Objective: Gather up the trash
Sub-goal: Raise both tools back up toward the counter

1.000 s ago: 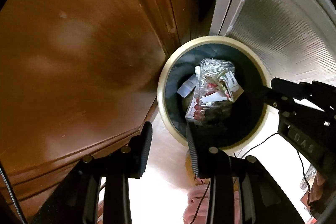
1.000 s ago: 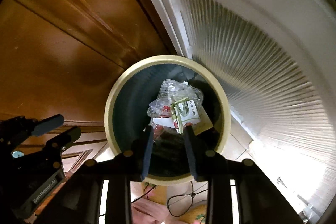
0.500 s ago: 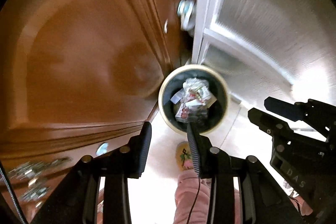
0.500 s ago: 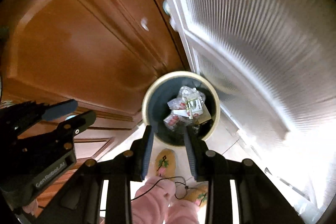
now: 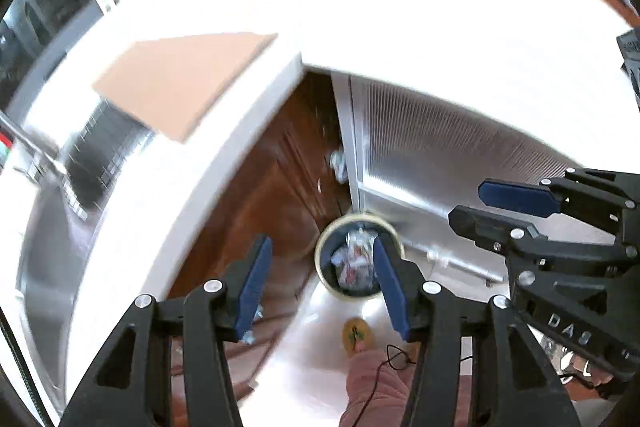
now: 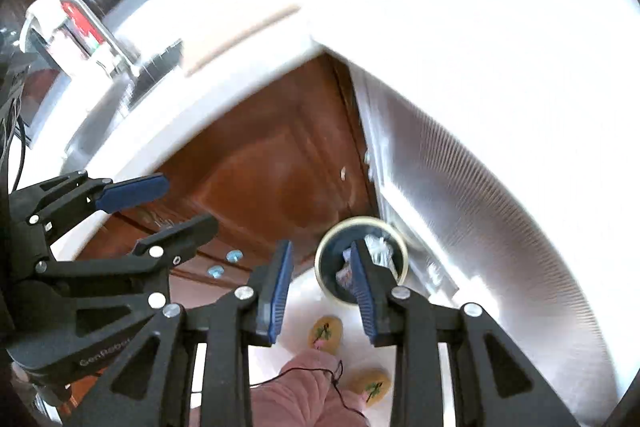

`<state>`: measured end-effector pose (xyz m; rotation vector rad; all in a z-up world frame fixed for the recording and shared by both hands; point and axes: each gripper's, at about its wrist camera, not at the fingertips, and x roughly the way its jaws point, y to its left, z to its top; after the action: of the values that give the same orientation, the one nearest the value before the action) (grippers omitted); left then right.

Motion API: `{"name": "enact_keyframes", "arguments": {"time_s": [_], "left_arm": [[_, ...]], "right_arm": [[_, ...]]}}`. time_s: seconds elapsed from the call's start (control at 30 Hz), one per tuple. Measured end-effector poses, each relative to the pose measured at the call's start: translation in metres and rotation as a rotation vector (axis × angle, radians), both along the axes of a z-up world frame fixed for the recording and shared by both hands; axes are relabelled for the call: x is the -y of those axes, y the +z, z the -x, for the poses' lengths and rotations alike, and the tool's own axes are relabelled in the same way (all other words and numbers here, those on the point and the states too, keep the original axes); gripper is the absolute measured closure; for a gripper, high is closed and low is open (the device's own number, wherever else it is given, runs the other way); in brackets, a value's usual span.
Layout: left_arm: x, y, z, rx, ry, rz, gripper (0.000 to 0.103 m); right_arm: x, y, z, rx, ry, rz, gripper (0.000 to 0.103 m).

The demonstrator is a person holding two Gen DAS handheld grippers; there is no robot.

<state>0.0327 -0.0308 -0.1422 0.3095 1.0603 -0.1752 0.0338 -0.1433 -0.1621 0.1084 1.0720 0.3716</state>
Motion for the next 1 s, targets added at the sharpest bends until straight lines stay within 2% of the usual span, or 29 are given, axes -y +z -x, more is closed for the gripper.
{"name": "enact_keyframes", "arguments": {"time_s": [0.13, 0.27, 0.47, 0.6, 0.73, 0.87, 1.0], "left_arm": [[0.004, 0.052, 0.002, 0.089, -0.003, 0.021, 0.039], [0.009, 0.103, -0.001, 0.163, -0.006, 0.027, 0.038], [0.018, 0.154, -0.02, 0.218, -0.063, -0.01, 0.037], [0.018, 0.174, -0.051, 0.218, -0.12, -0.012, 0.034], [0.014, 0.188, -0.099, 0.209, -0.189, -0.01, 0.034], [0.003, 0.191, -0.162, 0.18, -0.263, -0.006, 0.034], [-0.006, 0.178, -0.236, 0.135, -0.344, -0.03, 0.034]], "right_arm": [[0.017, 0.05, -0.002, 0.063, -0.016, -0.057, 0.07], [0.029, 0.092, -0.009, 0.135, -0.021, -0.082, 0.065], [0.044, 0.134, -0.036, 0.19, -0.02, -0.103, 0.058], [0.042, 0.151, -0.06, 0.193, -0.04, -0.106, 0.058], [0.052, 0.165, -0.104, 0.18, -0.074, -0.099, 0.057], [0.049, 0.173, -0.149, 0.179, -0.12, -0.069, 0.057], [0.047, 0.177, -0.205, 0.154, -0.181, -0.068, 0.055]]}}
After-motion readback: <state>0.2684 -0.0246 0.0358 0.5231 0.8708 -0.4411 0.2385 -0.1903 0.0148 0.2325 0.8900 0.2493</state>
